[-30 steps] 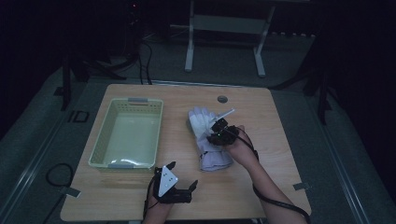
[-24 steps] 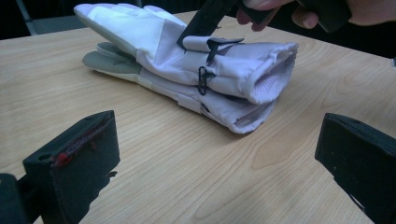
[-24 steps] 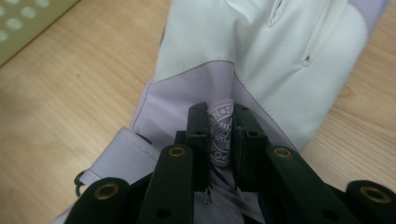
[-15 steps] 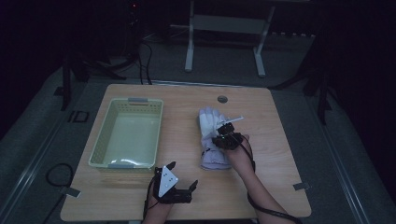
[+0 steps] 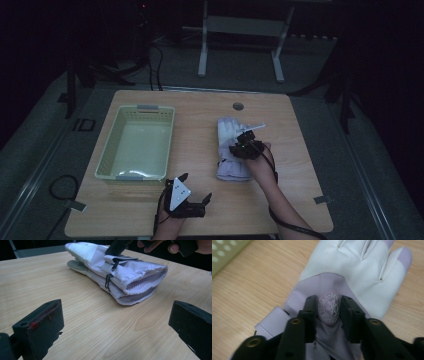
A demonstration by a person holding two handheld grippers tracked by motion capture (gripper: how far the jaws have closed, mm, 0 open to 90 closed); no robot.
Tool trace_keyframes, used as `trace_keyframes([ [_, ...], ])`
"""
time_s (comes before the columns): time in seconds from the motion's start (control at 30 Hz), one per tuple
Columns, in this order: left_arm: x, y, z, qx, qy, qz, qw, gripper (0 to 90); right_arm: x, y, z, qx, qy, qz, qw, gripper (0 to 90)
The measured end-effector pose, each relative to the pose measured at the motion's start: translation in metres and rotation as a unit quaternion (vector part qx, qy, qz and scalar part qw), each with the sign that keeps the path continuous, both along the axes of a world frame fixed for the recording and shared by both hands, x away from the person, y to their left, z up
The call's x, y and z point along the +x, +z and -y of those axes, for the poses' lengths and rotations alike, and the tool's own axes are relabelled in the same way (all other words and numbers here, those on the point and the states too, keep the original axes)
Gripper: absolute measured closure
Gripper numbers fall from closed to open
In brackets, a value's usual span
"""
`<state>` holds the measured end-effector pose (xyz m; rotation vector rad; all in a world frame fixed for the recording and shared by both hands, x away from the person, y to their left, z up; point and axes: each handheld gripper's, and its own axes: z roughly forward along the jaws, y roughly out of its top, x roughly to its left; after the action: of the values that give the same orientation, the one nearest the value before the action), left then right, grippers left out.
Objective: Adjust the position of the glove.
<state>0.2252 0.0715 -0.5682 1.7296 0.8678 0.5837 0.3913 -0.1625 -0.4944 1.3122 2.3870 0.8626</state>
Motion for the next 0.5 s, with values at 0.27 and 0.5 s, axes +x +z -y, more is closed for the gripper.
trace_keyframes([
  [0.27, 0.000, 0.000, -0.001, -0.004, 0.000, -0.001, 1.0000, 0.0, -0.003, 0.013, 0.016, 0.027, 0.016, 0.021, 0.9993, 42.4],
  [0.5, 0.002, 0.000, -0.001, -0.004, -0.011, -0.009, 0.9999, 0.0, -0.013, 0.018, 0.040, 0.089, 0.043, 0.037, 0.9944, 14.8],
])
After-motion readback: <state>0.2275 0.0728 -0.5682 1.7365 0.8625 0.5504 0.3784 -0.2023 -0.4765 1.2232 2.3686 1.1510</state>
